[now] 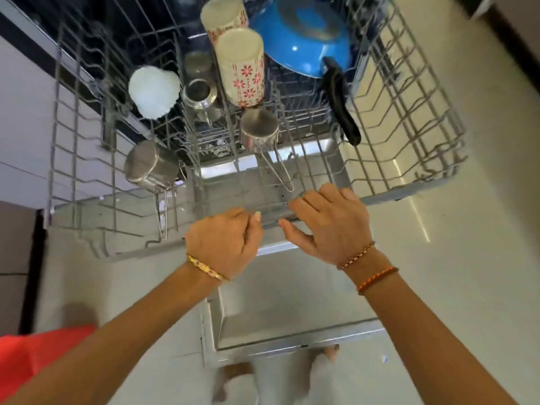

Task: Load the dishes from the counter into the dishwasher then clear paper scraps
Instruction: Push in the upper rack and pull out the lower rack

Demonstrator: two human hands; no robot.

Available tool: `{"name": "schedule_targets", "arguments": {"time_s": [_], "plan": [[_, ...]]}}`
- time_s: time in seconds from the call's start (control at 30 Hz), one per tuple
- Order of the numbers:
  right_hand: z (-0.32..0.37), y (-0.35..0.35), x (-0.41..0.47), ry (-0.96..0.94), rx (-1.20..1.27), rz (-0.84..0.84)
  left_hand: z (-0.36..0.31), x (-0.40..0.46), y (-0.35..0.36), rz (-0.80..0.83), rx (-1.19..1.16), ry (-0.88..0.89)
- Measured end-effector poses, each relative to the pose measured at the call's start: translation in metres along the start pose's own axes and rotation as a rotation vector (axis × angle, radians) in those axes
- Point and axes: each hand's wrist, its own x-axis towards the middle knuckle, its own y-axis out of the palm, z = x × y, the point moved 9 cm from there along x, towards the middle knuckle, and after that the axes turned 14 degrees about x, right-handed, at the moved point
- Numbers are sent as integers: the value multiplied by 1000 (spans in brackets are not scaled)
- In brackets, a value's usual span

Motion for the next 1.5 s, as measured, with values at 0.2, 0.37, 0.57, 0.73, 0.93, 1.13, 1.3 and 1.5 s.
{"name": "schedule_targets", "arguments": {"time_s": [0.2,0.37,0.57,0.73,0.93,1.13,1.3,1.5], "plan": [[9,1,-2,-137,-47,-169,6,-3,-3,-178,80,-105],[12,14,-3,-255,-62,-308,16,4,-8,-400,119,-80],[5,35,4,-428,-224,-258,19,15,0,-519,158,-51],[-9,54,18,-475,-294,-227,28,35,5,-551,187,-97],[-33,73,55,-475,-331,-194,41,74,18,-548,286,-129],[-62,94,93,-475,-354,-167,56,119,33,-537,325,-116],[-91,118,126,-420,-348,-135,74,163,43,-546,344,-117],[-132,152,187,-343,-309,-88,103,232,60,-432,350,-178]]}}
